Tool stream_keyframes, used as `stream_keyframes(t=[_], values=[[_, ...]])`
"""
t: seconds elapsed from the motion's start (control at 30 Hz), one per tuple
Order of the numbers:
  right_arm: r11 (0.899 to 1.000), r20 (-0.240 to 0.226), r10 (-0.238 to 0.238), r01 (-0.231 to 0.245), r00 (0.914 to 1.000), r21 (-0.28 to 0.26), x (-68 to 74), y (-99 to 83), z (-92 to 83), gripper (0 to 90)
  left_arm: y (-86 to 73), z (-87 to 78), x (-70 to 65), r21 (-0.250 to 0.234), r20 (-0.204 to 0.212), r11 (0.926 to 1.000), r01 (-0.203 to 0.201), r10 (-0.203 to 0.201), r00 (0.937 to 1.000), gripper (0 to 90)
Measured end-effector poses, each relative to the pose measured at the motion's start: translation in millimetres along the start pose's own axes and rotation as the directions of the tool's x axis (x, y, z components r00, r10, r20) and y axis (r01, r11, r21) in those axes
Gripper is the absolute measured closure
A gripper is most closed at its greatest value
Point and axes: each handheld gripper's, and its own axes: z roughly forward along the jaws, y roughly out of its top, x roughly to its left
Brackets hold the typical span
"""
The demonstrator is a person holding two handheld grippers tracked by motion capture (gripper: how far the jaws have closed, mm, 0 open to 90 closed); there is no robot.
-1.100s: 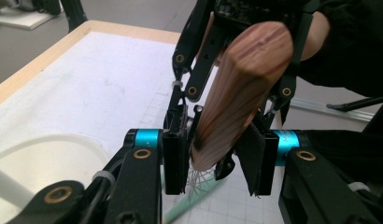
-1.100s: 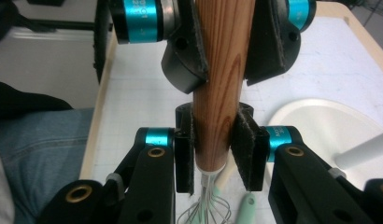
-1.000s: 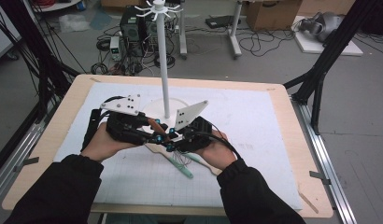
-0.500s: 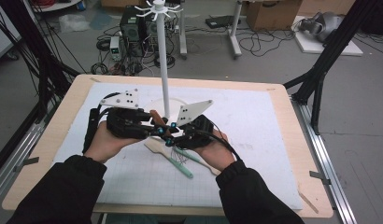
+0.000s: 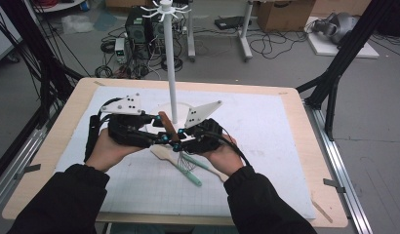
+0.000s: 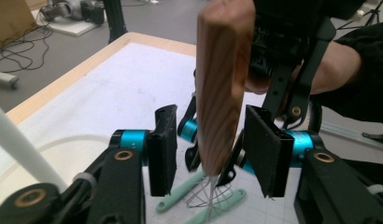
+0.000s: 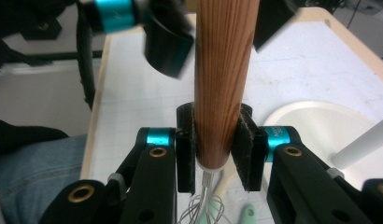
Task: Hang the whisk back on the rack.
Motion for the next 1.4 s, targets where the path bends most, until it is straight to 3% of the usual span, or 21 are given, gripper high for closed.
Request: stream_keyframes(t=[0.2,0.67,0.77,0.93,1.2,1.4], values=[[0.997,-0.016,0.068,-0.069,0.9975,-0.028,-9.9,-5.5,-6.5,72.6,-8.6,-7.6,1.7,-0.023,-0.067,0.9996,0.012,-0.014,0.9976,38.1],[0.993,-0.046,0.098,-0.101,0.9941,-0.059,-17.7,-1.8,-16.6,72.6,-42.5,-30.8,3.5,0.027,-0.204,0.9987,0.044,-0.037,0.9782,27.8],[0.993,-0.056,0.099,-0.103,0.9935,-0.062,-18.9,1.2,-20.1,72.6,-49.9,-34.8,4.2,0.024,-0.229,0.998,0.058,-0.051,0.9722,26.7],[0.992,-0.075,0.104,-0.109,0.9917,-0.063,-21.4,6.1,-25.6,72.6,-60.5,-43.6,2.8,0.011,-0.29,0.9973,0.073,-0.067,0.9546,25.5],[0.989,-0.077,0.116,-0.122,0.9903,-0.079,-24.9,13.9,-31.9,72.6,-74.5,-51.8,1.3,0.017,-0.336,0.996,0.087,-0.077,0.9388,23.7],[0.99,-0.077,0.108,-0.115,0.9912,-0.084,-28.0,23.9,-34.8,72.6,-84.7,-53.7,1.3,0.014,-0.354,0.995,0.099,-0.088,0.931,22.9]])
